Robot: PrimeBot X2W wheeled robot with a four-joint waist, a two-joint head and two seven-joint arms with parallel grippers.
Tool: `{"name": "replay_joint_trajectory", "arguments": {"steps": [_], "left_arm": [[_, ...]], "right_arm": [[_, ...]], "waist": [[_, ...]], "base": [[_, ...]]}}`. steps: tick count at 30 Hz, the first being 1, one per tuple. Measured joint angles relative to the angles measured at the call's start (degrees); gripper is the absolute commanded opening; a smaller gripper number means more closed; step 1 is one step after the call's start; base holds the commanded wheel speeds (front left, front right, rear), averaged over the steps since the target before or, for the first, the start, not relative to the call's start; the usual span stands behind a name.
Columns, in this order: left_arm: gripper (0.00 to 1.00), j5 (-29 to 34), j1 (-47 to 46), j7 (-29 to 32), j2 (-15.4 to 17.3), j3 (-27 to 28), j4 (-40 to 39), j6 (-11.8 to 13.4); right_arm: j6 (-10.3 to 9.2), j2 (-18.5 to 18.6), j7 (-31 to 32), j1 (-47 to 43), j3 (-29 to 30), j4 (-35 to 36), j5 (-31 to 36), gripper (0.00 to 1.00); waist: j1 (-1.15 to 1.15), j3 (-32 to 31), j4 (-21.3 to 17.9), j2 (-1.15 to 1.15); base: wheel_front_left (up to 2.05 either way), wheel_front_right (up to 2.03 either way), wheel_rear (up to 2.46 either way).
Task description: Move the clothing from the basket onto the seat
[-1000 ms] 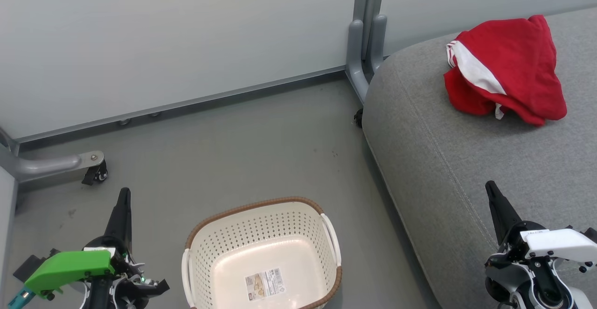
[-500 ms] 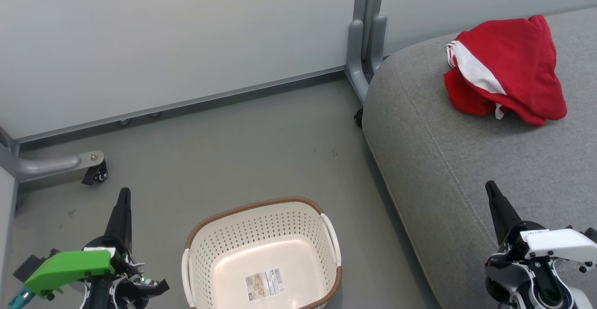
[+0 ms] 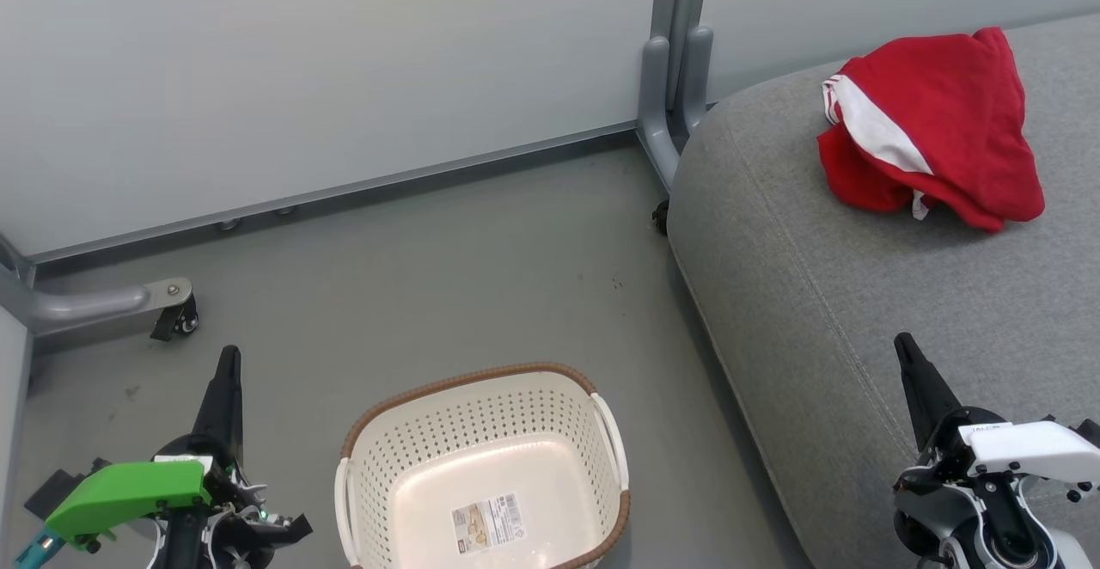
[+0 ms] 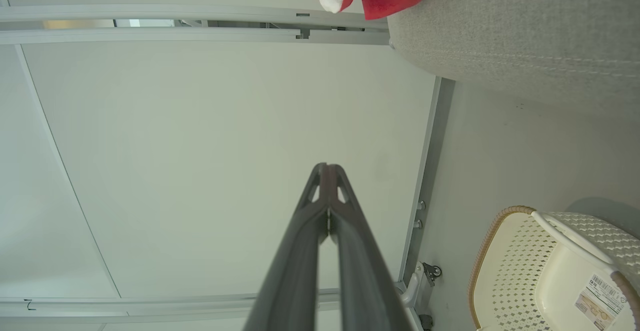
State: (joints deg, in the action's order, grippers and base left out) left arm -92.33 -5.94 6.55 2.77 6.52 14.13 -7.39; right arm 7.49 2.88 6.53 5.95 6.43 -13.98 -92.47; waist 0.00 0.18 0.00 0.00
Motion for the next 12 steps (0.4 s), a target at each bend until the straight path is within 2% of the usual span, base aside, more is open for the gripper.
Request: {"name": "replay_joint_trajectory", "arguments": {"steps": [12], "left_arm": [[0.00, 0.0, 0.0, 0.0, 0.0, 0.0, 0.0, 0.0]], "right_arm": [[0.00, 0.0, 0.0, 0.0, 0.0, 0.0, 0.0, 0.00]], "waist": [[0.00, 0.0, 0.0, 0.00]], "base": [[0.00, 0.00, 0.00]]}}
